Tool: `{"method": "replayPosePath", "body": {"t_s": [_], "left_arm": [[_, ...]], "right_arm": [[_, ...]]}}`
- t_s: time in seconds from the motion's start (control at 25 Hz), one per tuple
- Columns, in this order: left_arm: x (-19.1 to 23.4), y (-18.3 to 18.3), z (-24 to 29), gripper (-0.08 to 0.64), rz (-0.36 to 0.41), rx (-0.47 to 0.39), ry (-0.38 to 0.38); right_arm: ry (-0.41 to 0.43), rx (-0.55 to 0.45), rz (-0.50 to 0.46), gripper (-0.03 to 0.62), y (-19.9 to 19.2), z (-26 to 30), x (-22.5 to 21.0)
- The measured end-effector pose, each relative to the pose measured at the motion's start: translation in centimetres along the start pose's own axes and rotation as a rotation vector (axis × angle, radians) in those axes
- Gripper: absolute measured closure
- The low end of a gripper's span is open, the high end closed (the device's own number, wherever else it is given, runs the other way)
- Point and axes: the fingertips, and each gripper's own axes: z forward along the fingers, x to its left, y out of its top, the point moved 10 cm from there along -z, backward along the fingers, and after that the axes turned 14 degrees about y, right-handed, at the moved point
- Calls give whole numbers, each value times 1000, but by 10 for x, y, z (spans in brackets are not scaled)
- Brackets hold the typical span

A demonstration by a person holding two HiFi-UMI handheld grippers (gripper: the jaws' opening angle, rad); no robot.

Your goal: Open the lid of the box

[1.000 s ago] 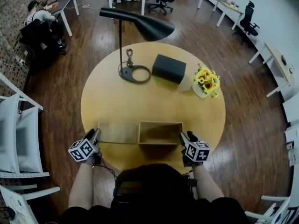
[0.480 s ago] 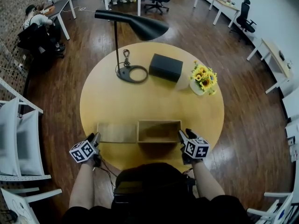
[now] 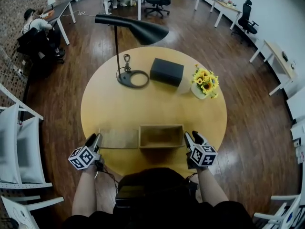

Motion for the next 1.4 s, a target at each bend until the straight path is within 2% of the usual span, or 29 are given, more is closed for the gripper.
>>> {"method": "replayPosePath", "body": {"t_s": [0.08, 0.16, 0.24, 0.28, 0.36, 0.4, 0.6, 0.64, 0.8, 0.96, 1.12, 1.28, 1.4], "left_arm": [[-19, 16, -9, 393, -4, -74, -83], [-38, 34, -22, 403, -1, -158, -164], [-54, 55, -36, 403, -3, -245, -241], [-61, 65, -44, 422, -8, -286, -277], [-76, 81, -59, 449, -13, -355, -342], [-83, 89, -66, 470, -8, -384, -371], [-123, 109, -97, 537, 74, -491, -463], [-128, 109, -101, 555, 83, -497, -472], [-132, 101, -112, 555, 65, -493, -487], [-121, 90, -116, 555, 77, -477, -461], [-115, 83, -117, 555, 88, -462, -448], [-108, 74, -111, 555, 85, -436, -400], [-100, 72, -108, 555, 42, -426, -373]], "right_arm": [[-3, -92, -10, 403, 15, -20, 1], [-15, -198, -27, 476, 35, -46, 2], [-28, -298, -52, 485, 55, -71, 3], [-36, -343, -65, 527, 64, -84, 3], [-51, -420, -93, 545, 81, -105, 5], [-57, -452, -105, 589, 88, -114, 6], [-32, -574, -146, 589, 117, -142, 22], [-23, -588, -155, 589, 119, -145, 26], [10, -617, -167, 589, 120, -147, 34], [3, -639, -114, 591, 109, -149, 27], [-47, -593, -101, 591, 100, -149, 21], [-27, -570, -116, 591, 95, -147, 25], [-18, -576, -133, 591, 98, -147, 28]]}}
